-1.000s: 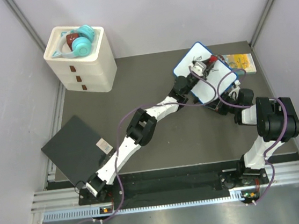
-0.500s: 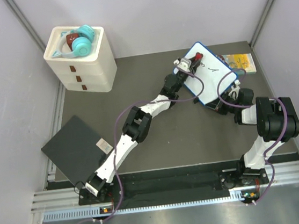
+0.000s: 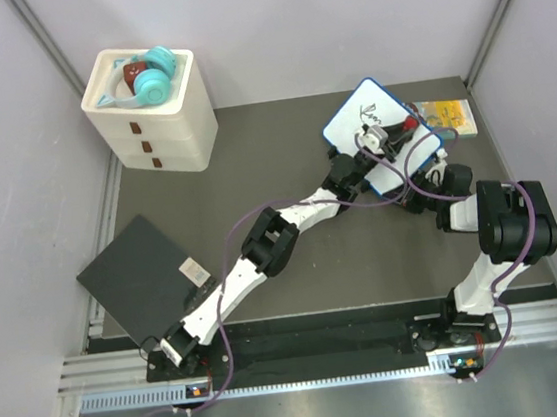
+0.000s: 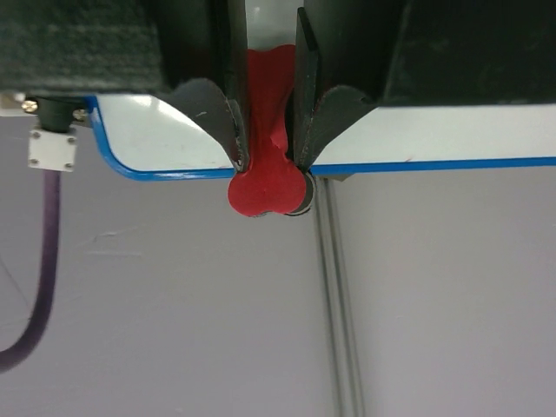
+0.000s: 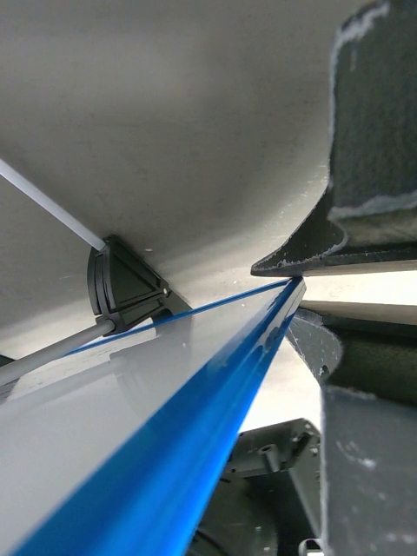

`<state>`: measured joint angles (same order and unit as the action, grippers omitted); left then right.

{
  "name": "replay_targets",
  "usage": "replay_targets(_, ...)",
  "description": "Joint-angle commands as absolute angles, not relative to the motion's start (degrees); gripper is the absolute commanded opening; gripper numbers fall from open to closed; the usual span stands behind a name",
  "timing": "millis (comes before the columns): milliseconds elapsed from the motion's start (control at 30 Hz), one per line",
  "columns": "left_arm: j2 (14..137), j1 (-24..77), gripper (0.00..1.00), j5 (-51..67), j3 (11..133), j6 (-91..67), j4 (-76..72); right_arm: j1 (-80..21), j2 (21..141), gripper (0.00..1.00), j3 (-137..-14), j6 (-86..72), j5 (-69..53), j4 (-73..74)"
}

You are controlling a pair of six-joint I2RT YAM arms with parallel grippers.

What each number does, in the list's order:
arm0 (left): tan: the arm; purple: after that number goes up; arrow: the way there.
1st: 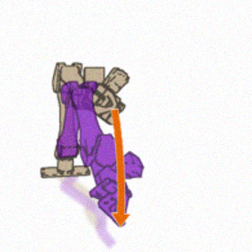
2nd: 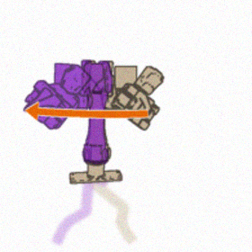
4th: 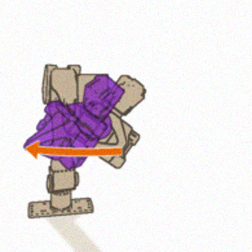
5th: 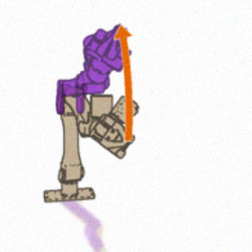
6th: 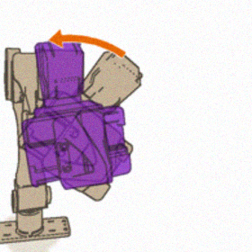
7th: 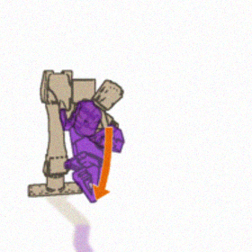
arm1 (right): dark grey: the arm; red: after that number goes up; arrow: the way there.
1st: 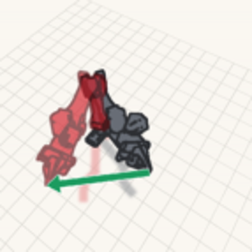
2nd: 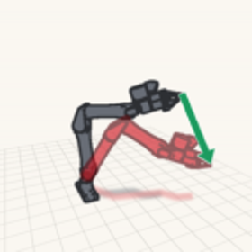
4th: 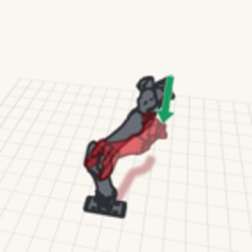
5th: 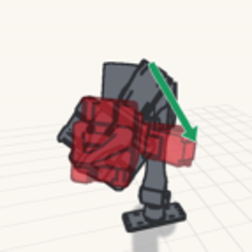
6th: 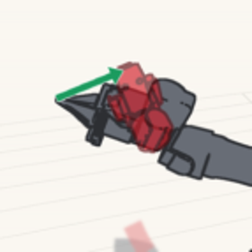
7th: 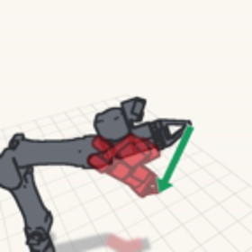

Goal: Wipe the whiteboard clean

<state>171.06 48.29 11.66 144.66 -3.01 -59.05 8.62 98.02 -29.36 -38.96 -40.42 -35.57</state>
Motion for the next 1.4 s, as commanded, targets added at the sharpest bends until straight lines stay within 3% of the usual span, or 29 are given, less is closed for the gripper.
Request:
replay_targets(0,167.27,48.08,0.00,14.41,139.87,-3.70,-65.29,6.33,99.05,0.00,-30.06,-36.56,-44.47,-31.03)
replay_targets(300,146.71,43.25,0.00,11.34,107.27,6.23,-71.19,6.33,100.72,0.00,-32.25,-36.65,-42.80,-26.28)
replay_targets(467,136.07,40.08,0.00,11.25,96.18,8.00,-70.14,6.24,100.90,0.00,-32.43,-36.30,-42.89,-25.40)
replay_targets(700,128.50,37.97,0.00,10.99,92.55,12.91,-63.99,4.92,100.63,0.00,-32.26,-34.54,-43.41,-22.24)
replay_targets(1133,127.36,37.27,0.00,11.16,94.22,14.67,-56.08,2.64,97.91,0.00,-29.27,-31.03,-43.77,-17.32)
replay_targets(1367,125.60,37.27,0.00,16.78,93.61,19.60,-46.94,0.88,97.47,0.00,-28.65,-30.32,-44.91,-14.24)
